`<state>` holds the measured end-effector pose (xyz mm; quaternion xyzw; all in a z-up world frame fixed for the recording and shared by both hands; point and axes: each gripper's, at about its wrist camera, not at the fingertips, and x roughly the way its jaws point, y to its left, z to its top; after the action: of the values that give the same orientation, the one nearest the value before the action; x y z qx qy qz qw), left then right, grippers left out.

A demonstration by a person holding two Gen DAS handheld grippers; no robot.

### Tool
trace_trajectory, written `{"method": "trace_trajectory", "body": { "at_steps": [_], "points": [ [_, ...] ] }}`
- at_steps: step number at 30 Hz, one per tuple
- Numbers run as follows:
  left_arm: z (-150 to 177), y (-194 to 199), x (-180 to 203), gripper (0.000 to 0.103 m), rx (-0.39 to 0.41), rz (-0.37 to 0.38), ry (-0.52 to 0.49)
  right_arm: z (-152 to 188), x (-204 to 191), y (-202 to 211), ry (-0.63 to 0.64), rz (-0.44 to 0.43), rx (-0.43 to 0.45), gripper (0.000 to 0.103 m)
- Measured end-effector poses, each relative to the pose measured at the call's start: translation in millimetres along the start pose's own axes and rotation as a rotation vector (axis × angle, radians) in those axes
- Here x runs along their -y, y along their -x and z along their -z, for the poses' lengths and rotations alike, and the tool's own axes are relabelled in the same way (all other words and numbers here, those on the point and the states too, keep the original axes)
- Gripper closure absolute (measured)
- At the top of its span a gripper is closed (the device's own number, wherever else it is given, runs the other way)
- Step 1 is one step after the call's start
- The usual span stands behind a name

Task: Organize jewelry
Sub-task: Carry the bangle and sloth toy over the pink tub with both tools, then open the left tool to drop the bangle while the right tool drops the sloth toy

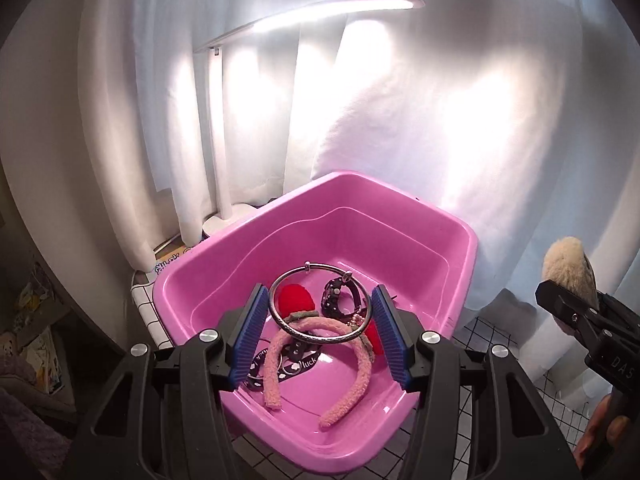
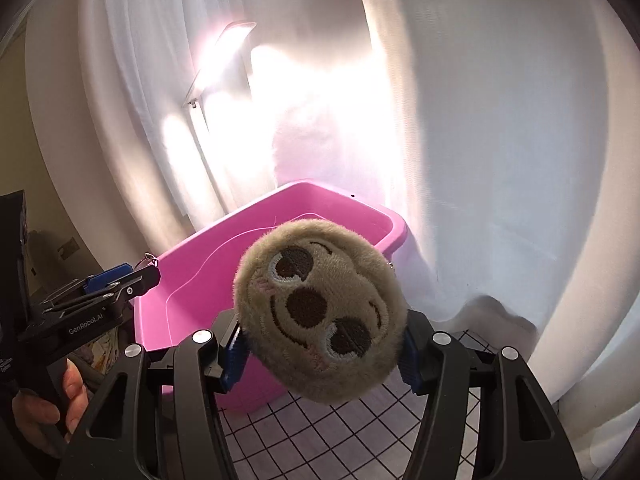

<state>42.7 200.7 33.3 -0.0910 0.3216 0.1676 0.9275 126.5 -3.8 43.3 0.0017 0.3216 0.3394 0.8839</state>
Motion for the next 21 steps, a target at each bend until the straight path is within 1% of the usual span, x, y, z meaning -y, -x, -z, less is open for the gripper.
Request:
{"method": "trace_trajectory", "body": {
  "at_steps": [4,7,12,15,18,21],
  "points": [
    [-23.0,-33.9,-29.0,0.051,-0.037,0.017,-0.015,-21.6,-27.9,-35.1,0.001,-0.007,-0.018,0.045],
    [-34.1,-53.1,-39.2,0.051,-0.066,0.037,-0.027,-33.1,-41.6,-61.7,0.013,-0.012,-0.048,0.045],
    [-37.2,-82.2,-42.6,0.051,-0.144,0.071,-0.031,-40.5,-52.7,-109.0,0.02,-0.002,-0.15,0.045],
    [-32.0,-99.2,-45.9,0.051,-0.223,0.079,-0.022,-41.2,-54.2,-133.9,0.019,0.016,-0.221,0.045],
    [-28.6,-114.9,-50.3,0.051,-0.296,0.094,-0.022,-39.2,-49.0,-153.3,-0.022,0.029,-0.294,0.045],
    [-26.3,-127.1,-52.9,0.05,-0.343,0.088,-0.028,-36.7,-42.1,-165.8,-0.053,0.044,-0.356,0.045]
  ]
}}
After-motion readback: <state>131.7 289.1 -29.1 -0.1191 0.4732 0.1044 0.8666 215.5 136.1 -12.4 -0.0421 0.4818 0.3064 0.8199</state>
